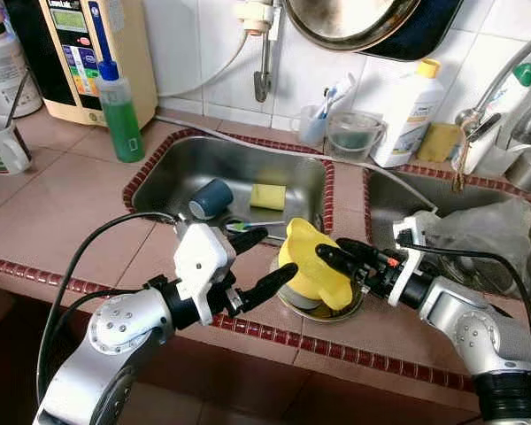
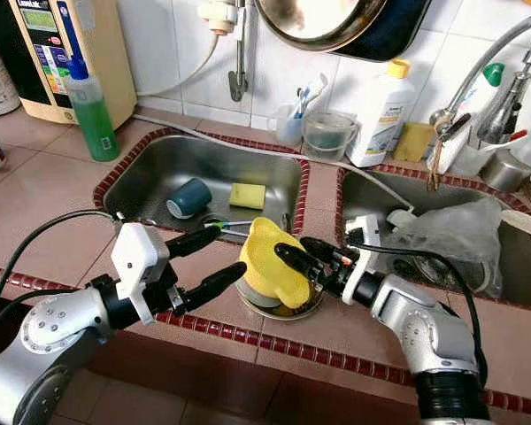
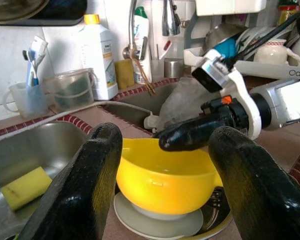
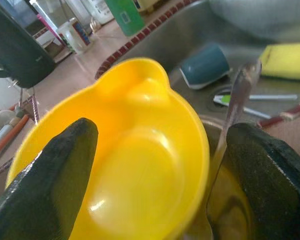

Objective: Kitchen organization

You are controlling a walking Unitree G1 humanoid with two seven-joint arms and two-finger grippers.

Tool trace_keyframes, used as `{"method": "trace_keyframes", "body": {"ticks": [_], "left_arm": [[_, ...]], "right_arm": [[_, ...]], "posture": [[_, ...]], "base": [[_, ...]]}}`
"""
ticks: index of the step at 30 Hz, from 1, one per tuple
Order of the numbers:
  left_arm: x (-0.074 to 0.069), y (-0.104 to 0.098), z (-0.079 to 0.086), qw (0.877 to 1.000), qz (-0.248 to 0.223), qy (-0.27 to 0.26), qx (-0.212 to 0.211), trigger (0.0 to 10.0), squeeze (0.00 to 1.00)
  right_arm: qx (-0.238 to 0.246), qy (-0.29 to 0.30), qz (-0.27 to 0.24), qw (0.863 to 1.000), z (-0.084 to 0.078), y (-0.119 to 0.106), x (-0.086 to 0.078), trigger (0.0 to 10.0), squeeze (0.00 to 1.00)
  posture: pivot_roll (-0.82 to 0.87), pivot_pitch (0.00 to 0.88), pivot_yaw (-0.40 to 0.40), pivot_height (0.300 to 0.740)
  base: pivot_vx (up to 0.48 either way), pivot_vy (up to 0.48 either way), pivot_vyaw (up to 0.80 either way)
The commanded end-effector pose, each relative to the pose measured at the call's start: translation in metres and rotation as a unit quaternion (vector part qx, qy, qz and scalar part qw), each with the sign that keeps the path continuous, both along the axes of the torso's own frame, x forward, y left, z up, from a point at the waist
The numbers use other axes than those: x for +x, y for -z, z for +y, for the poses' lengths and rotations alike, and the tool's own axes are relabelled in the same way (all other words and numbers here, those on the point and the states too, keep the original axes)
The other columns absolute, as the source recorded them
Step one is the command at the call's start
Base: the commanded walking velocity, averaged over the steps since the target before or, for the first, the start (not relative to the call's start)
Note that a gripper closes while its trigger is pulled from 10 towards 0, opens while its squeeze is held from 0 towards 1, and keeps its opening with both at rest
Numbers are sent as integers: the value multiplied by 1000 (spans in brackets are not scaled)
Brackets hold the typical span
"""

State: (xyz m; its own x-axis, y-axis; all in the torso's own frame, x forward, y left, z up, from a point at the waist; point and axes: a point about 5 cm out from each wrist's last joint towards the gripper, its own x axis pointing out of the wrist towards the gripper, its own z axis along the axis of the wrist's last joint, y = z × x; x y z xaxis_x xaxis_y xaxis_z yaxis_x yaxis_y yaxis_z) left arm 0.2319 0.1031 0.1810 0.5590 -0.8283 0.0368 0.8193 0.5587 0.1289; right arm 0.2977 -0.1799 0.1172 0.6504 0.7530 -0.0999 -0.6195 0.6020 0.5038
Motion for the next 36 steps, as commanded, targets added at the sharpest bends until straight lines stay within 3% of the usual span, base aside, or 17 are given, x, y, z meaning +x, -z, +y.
{"method": "trace_keyframes", "body": {"ticks": [1, 3, 6, 10, 11, 12, 13, 21, 24, 25, 26, 36], "left_arm": [[-4, -4, -4, 1000, -8, 7, -1, 10000, 0], [-4, -4, -4, 1000, -8, 7, -1, 10000, 0], [-4, -5, -4, 1000, -9, 7, -3, 10000, 0], [-3, -6, -5, 1000, -9, 6, -5, 10000, 0], [-3, -6, -5, 1000, -10, 6, -5, 10000, 0], [-3, -6, -5, 1000, -10, 6, -5, 10000, 0], [-3, -7, -5, 1000, -10, 5, -5, 10000, 0], [-2, -7, -5, 1000, -14, 1, -1, 10000, 0], [-2, -6, -5, 1000, -13, -1, 1, 10000, 0], [-2, -6, -5, 1000, -13, -1, 1, 10000, 0], [-2, -6, -4, 1000, -13, 0, 1, 10000, 0], [-1, -7, -4, 1000, -15, -1, 2, 10000, 0]], "right_arm": [[-1, 2, 20, 1000, -4, 3, 1, 8118, 0], [3, 3, 28, 1000, -4, 4, 1, 8157, 0], [3, 2, 39, 999, -5, 8, 0, 7059, 0], [-1, 4, 52, 999, -6, 13, -1, 3686, 0], [2, 4, 53, 999, -7, 13, -1, 1725, 0], [3, 4, 53, 999, -7, 13, -1, 1725, 0], [11, 4, 56, 998, -7, 12, -1, 0, 0], [5, 15, 42, 999, -9, 11, 3, 0, 0], [0, 13, 38, 999, -9, 12, 3, 1882, 0], [1, 12, 38, 999, -9, 12, 3, 1882, 0], [3, 10, 38, 999, -8, 12, 3, 0, 0], [8, 8, 31, 999, -7, 10, 5, 0, 0]], "posture": [[102, 0, -84, 740], [102, 0, -84, 740], [101, 0, -86, 740], [101, 0, -87, 740], [101, 0, -88, 740], [101, 0, -88, 740], [101, 0, -88, 740], [105, 0, -88, 740], [106, 0, -88, 740], [109, 0, -88, 740], [109, 0, -89, 740], [113, 0, -87, 740]], "base": [[0, 0, 0], [0, 0, 0], [0, 0, 0], [0, 0, 0], [0, 0, 0], [0, 0, 0], [0, 0, 0], [0, 0, 0], [0, 0, 0], [0, 0, 0], [0, 0, 0], [0, 0, 0]]}}
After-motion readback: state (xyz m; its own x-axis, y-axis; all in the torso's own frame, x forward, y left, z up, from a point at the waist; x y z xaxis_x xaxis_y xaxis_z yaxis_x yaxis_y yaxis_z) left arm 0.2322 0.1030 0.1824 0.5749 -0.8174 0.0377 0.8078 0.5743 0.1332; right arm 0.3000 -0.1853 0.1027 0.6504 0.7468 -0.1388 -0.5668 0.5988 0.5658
